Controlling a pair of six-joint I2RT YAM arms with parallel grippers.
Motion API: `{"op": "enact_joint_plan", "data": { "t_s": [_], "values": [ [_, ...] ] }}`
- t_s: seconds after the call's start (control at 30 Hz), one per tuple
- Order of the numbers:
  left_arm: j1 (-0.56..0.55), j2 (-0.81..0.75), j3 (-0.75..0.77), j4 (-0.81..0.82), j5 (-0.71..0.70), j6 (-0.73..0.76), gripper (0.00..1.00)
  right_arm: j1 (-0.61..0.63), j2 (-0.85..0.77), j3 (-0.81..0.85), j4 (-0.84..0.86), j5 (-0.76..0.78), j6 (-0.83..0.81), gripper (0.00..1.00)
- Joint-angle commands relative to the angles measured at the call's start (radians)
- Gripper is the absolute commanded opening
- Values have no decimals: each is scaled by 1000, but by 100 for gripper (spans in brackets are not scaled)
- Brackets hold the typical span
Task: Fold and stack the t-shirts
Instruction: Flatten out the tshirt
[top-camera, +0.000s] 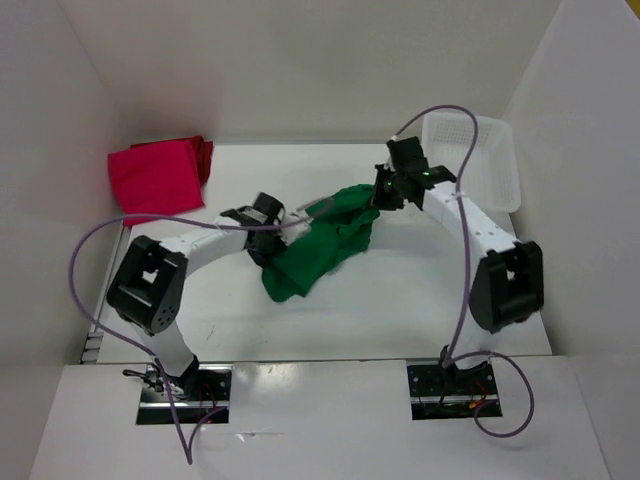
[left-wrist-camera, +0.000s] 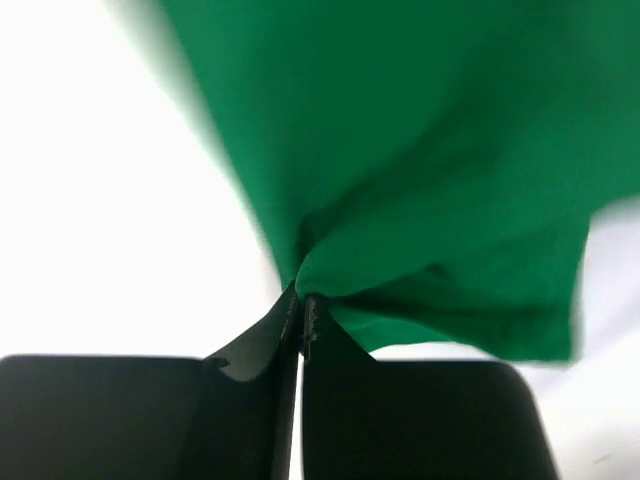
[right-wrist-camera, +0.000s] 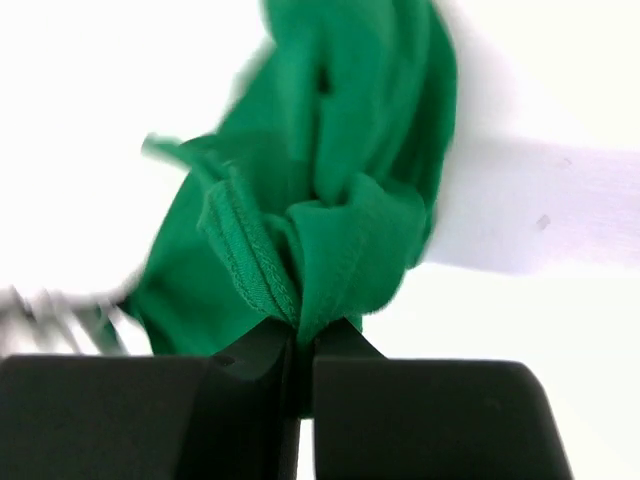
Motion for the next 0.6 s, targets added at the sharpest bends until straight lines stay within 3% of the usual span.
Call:
{"op": "enact_joint_plan", "data": {
  "t_s": [0.0, 0.1, 0.17, 0.2, 0.27, 0.3, 0.4, 0.57],
  "values": [
    [232, -157, 2, -71, -81, 40, 0, -56, -183, -62, -114, -38, -58, 0],
    [357, -266, -28, -97, -102, 137, 0, -132, -237, -155, -198, -62, -98, 0],
    [366, -322, -68, -131, -113, 201, 20, -145, -237, -223, -235, -87, -123, 2],
    [366, -336, -79, -131, -125, 212, 34, -145, -237, -243, -235, -101, -133, 20],
    [366, -357, -99, -143, -170, 212, 60, -145, -228, -271, -246, -115, -133, 44],
    [366, -369, -110, -143, -194, 203, 68, -145, -228, -280, -246, -124, -133, 61],
    [386, -395, -101, -186, -201, 203, 76, -145, -280, -280, -246, -115, -124, 69],
    [351, -474, -119, -298, -44, 267, 79, -113, -321, -204, -267, -79, -124, 70]
  ]
}}
